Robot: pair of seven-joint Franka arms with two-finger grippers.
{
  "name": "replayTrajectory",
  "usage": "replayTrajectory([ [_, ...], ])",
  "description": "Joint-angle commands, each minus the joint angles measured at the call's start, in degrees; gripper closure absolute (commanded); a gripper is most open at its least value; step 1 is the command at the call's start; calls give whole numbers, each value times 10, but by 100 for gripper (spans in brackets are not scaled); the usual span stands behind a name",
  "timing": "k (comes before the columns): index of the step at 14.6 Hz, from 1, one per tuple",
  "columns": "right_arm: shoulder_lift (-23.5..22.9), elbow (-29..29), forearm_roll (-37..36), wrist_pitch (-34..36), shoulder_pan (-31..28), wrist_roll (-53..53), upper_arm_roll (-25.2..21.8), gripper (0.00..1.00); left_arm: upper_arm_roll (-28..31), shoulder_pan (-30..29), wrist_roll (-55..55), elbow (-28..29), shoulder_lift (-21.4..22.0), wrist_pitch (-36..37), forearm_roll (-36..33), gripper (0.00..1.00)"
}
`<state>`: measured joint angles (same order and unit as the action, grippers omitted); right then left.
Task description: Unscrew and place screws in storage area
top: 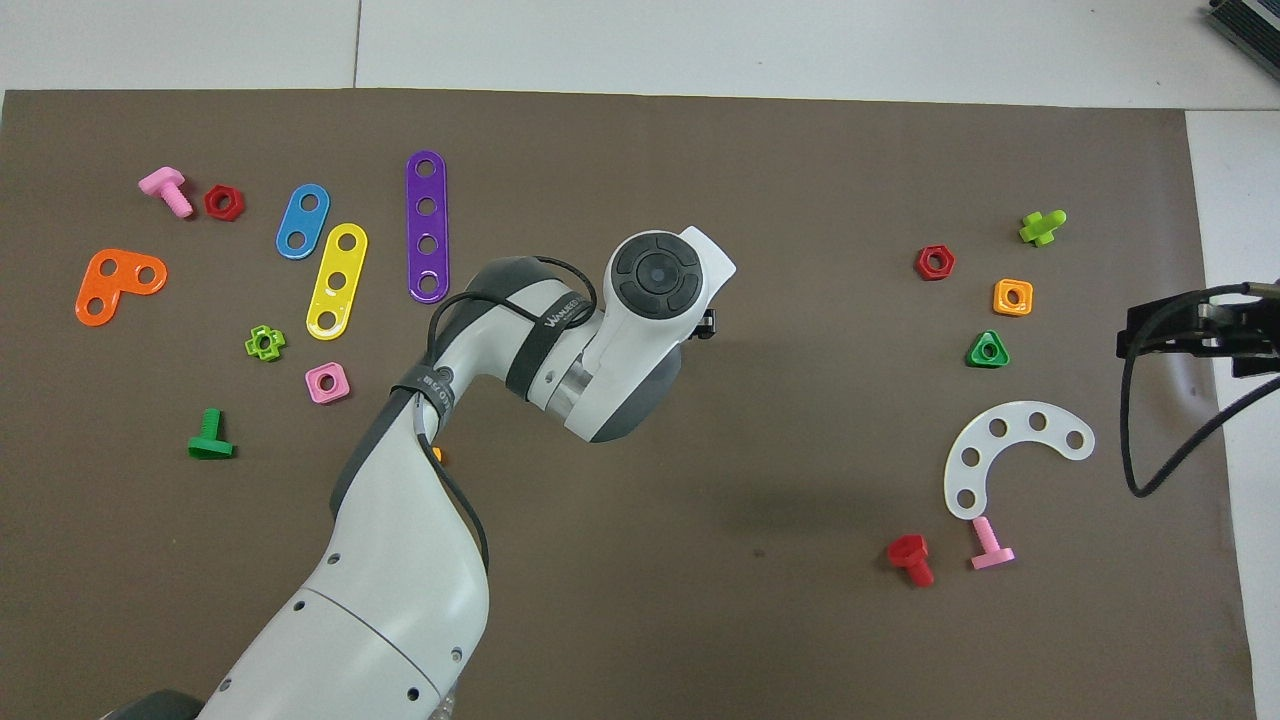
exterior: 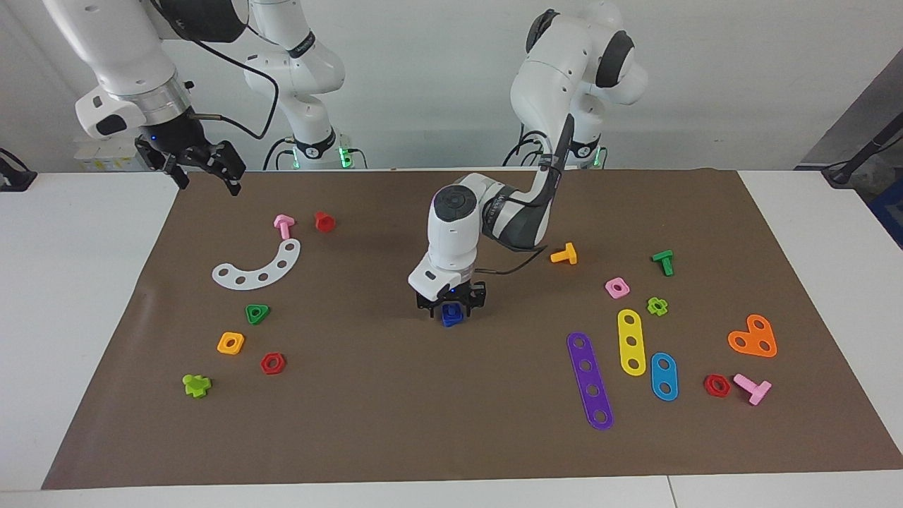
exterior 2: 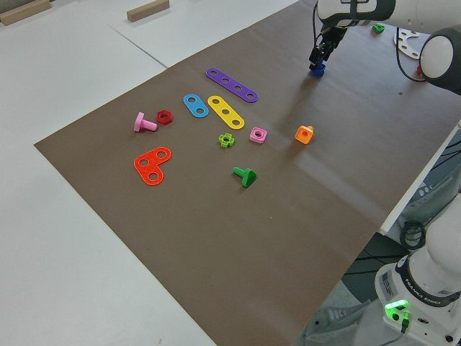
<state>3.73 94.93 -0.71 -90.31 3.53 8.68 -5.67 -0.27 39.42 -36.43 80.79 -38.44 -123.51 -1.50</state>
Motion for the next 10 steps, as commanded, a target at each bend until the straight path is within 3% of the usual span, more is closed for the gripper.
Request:
replayTrajectory([
  [1, 11, 10, 1, 4, -3, -16, 2, 0, 7, 7, 7, 17, 6, -13, -11, 19],
  [10, 11, 10, 1, 4, -3, -16, 2, 0, 7, 5, 23, 22, 9, -12, -8, 29],
])
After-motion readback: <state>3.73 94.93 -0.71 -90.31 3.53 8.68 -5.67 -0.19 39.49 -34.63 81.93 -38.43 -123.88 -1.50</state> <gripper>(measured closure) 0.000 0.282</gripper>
